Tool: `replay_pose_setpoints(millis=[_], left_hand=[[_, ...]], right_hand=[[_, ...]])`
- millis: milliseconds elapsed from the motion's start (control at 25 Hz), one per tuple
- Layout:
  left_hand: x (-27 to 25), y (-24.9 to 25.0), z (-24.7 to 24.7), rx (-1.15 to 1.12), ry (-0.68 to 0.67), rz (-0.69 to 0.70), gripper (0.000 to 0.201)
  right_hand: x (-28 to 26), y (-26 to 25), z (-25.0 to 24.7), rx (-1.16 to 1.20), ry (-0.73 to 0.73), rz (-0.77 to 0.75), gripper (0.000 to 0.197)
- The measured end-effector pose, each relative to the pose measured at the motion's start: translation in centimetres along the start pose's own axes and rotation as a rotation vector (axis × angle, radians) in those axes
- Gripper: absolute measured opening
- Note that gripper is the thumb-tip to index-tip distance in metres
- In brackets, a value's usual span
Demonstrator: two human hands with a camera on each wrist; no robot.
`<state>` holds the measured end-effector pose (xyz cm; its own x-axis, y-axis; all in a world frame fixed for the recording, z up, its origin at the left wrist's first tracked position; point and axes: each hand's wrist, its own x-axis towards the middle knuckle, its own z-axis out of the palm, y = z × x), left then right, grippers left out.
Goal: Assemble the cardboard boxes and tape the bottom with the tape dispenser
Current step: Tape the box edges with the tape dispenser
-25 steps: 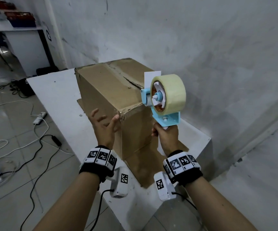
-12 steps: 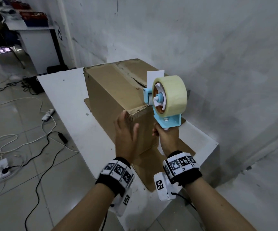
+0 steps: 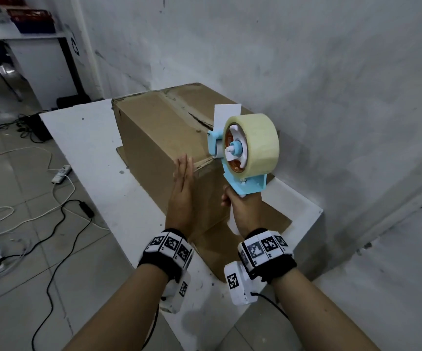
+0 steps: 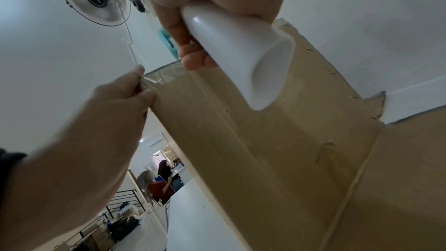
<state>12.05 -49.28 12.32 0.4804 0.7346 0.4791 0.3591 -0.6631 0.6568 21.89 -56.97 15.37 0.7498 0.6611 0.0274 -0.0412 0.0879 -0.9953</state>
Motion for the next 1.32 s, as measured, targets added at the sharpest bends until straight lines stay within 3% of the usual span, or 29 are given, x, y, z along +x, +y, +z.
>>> replay_pose_setpoints(millis=[120,240,360,440,600,680,760,880,1040,1320], left_hand=[[-0.7,-0.6,0.3,-0.015,-0.035,0.023,0.102],[-3.4,-0.7,1.0,-0.088,-0.205,-0.072,0.101],[-6.4,-1.4,0.5,0.187,-0.46,-0.103,0.085],[-6.5,-1.2,-1.3,0.187,-0.441,-0.1,0.07],[-3.1,-0.7,-7.2,-0.201,-0.161,-0.262,0.043],[-0.8,-0.8,-10.8,-0.358,-0.018,-0.324,0.038],[1.2,-0.7,-14.8,-0.519,0.043,-0.416,0.039],[2.5,-1.4,-19.5,-0.661,-0.065,-0.552,0.052],[2.9,-2.8,-21.5,-0.767,-0.215,-0.653,0.061],[8.5,-9.0,-21.4,-1.01,-0.241,-0.738,0.066]], right_hand=[[-0.2,0.1,0.3,0.02,0.017,0.006,0.019],[-0.9,-0.7,0.6,0.046,0.011,-0.001,0.013],[-1.8,-2.2,0.9,0.037,-0.004,-0.039,0.014],[-2.5,-3.1,1.3,0.03,-0.024,-0.062,0.019],[-4.5,-4.1,4.0,0.07,-0.093,-0.067,0.021],[-5.9,-4.0,6.0,0.141,-0.124,-0.032,0.021],[-7.1,-3.3,8.1,0.227,-0.15,0.011,0.027],[-8.2,-2.0,11.1,0.255,-0.202,0.032,0.032],[-8.4,-1.7,14.1,0.209,-0.3,0.011,0.027],[-2.7,0.3,20.5,0.203,-0.346,0.028,0.026]])
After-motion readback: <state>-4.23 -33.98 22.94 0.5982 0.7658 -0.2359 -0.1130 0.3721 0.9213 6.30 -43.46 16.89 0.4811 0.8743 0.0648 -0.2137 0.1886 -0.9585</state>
